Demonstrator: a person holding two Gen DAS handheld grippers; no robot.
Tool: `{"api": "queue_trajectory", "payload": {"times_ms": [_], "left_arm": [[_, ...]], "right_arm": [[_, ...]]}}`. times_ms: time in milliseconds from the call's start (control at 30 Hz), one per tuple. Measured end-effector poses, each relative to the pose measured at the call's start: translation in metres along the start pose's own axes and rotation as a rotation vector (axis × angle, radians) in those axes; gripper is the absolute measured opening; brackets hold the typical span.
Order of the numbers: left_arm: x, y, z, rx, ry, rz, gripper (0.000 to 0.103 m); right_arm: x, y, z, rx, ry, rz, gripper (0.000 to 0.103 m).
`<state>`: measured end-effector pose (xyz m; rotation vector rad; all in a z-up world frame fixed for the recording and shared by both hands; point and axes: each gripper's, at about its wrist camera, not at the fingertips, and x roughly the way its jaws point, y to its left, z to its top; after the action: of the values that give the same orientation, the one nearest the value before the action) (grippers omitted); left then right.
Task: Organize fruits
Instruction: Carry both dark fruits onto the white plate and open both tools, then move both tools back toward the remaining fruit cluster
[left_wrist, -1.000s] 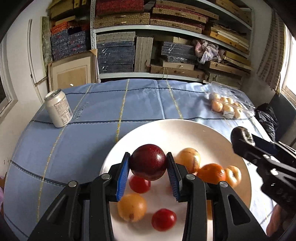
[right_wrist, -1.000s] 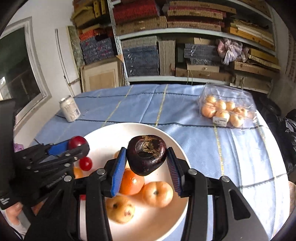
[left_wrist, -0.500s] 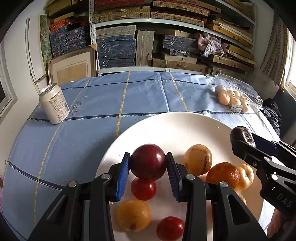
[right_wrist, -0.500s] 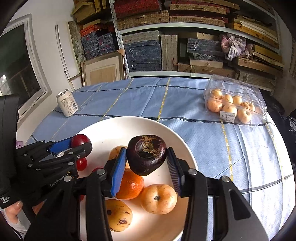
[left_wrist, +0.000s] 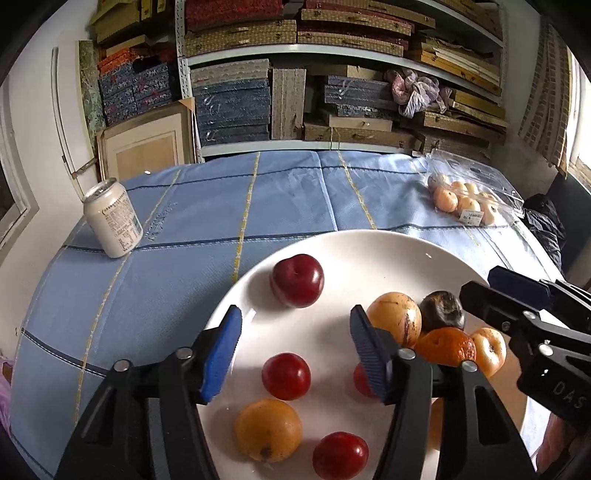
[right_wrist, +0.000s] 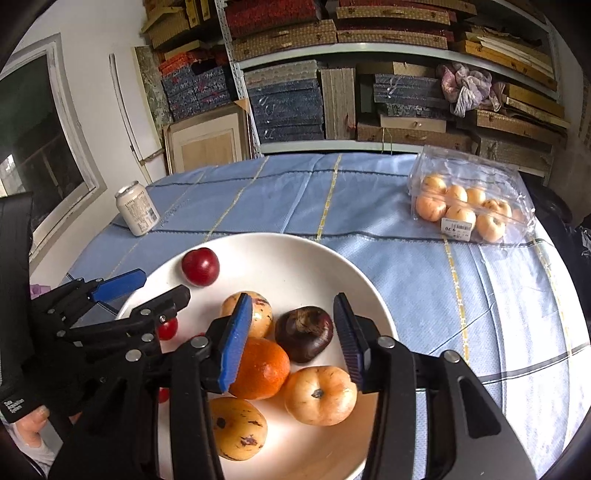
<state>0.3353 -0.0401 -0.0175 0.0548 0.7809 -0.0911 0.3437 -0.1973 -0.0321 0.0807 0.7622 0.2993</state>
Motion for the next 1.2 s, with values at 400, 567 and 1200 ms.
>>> {"api": "queue_trajectory", "payload": {"times_ms": [400,567,1200], "left_arm": [[-0.013,-0.003,0.001,0.004,-0.029,0.005,0.075],[-0.035,-0.004,0.001,-0.003,-0.052,0.001,0.075],[-0.149,0.002,-0.119,-0.017,-0.100,0.061,0.079]], "right_arm": [[-0.018,0.006,0.005,0.003,-0.031,0.029,0.046],[-0.038,0.013,0.008,0.005,-0.062,0.042,0.049],[-0.157,0.041,-0.128,0.078,-0.146,0.092,0.060]]}}
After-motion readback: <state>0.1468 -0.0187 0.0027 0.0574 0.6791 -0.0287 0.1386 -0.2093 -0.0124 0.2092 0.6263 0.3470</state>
